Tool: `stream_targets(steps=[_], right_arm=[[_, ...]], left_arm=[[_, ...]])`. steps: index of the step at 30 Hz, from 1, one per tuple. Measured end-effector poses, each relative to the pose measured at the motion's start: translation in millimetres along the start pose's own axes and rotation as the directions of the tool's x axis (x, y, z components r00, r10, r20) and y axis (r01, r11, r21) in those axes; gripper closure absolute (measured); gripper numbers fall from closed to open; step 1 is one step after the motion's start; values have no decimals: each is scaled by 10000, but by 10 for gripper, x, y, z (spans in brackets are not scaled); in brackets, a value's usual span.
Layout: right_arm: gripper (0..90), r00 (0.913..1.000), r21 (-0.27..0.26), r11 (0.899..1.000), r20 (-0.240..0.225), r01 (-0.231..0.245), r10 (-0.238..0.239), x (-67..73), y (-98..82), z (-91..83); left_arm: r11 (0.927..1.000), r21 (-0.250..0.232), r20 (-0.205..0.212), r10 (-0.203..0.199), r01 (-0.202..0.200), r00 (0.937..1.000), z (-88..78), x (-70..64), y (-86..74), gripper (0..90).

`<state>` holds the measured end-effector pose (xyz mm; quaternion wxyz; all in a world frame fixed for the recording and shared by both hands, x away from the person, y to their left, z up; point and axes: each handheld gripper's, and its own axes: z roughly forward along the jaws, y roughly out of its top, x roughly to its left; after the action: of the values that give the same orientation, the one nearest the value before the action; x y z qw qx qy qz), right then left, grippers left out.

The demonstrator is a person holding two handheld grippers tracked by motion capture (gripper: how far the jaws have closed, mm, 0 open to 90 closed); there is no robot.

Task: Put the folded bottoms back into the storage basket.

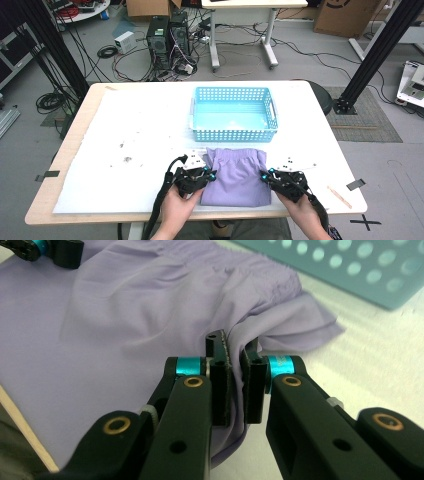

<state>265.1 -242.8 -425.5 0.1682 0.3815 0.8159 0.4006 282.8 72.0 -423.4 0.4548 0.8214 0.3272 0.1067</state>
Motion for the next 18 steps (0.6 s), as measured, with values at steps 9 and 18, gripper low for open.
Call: stream_targets(steps=[9,18], right_arm=[[861,9998,-799,9966,-87,195,-202,23,196,-200],[861,9998,-1721,9850,-159,117,-146,-35,551,-451]], left_arm=[[9974,-718,232,-67,84,9997,-172,-9,151,857],[9868,-1580,222,389,-349,9990,-413,21,587,857]])
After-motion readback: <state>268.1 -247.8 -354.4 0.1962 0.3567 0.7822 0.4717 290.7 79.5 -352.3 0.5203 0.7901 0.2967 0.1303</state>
